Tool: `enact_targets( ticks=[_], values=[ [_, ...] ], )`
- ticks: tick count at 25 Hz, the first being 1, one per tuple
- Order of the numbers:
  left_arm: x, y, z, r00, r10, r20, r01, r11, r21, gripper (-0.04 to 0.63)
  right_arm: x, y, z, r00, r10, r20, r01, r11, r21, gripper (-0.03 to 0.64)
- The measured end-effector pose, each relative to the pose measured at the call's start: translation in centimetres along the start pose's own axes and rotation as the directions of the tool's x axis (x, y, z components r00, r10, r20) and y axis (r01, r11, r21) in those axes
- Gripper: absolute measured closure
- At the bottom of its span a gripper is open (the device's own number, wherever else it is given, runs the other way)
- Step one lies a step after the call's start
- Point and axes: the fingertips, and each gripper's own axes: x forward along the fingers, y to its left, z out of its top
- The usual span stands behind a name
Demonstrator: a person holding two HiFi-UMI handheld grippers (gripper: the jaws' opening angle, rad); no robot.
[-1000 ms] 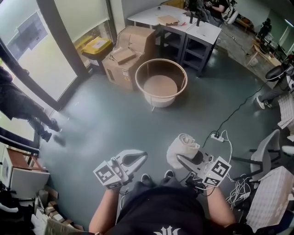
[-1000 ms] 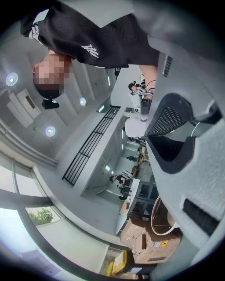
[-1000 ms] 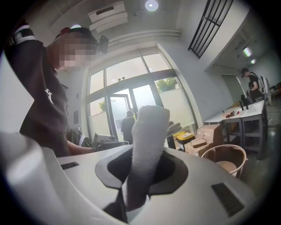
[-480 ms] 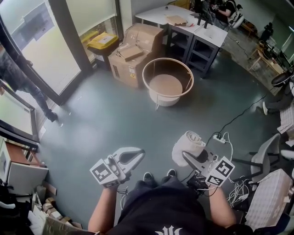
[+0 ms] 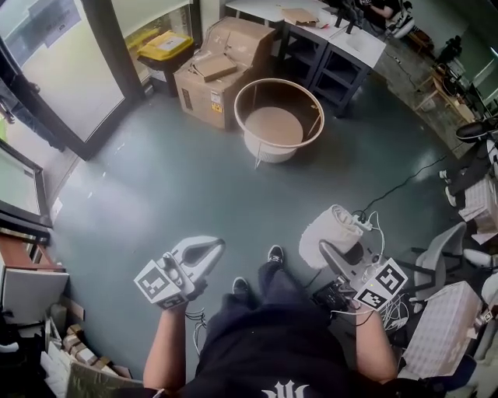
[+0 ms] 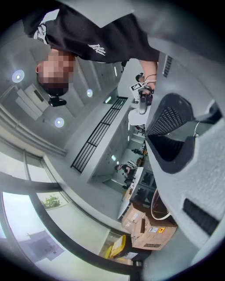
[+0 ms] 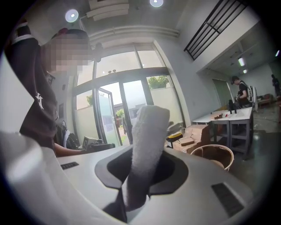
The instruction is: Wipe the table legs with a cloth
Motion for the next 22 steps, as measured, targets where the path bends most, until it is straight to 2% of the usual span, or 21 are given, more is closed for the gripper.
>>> enact_targets(
  ticks=[5, 10, 14, 22],
  values=[
    [2.4, 2.1, -0.1, 1.000, 0.005, 0.024, -0.005, 1.000, -0.007, 0.588, 2.5, -2.2, -0.2, 0.998, 0.051, -0.022, -0.051, 0.999, 0.003, 0.525],
    [6.8, 4.6, -1.6, 0.998, -0.002, -0.055, -0.001, 0.998, -0.055, 0.588, 4.6, -6.9, 0.1, 0.996, 0.086, -0.014, -0.085, 0.996, 0.035, 0.525],
    [11.5, 6.9, -1.8, 0.997, 0.013, -0.073, -0.019, 0.997, -0.075, 0.589, 5.1, -11.8, 0.4, 0.991, 0.126, -0.038, -0.124, 0.991, 0.059, 0.525],
    [20.8, 11.8, 0.0, 0.990, 0.074, -0.122, -0.077, 0.997, -0.028, 0.588, 7.3, -21.6, 2.0, 0.974, 0.228, -0.003, -0.225, 0.965, 0.138, 0.525]
  ],
)
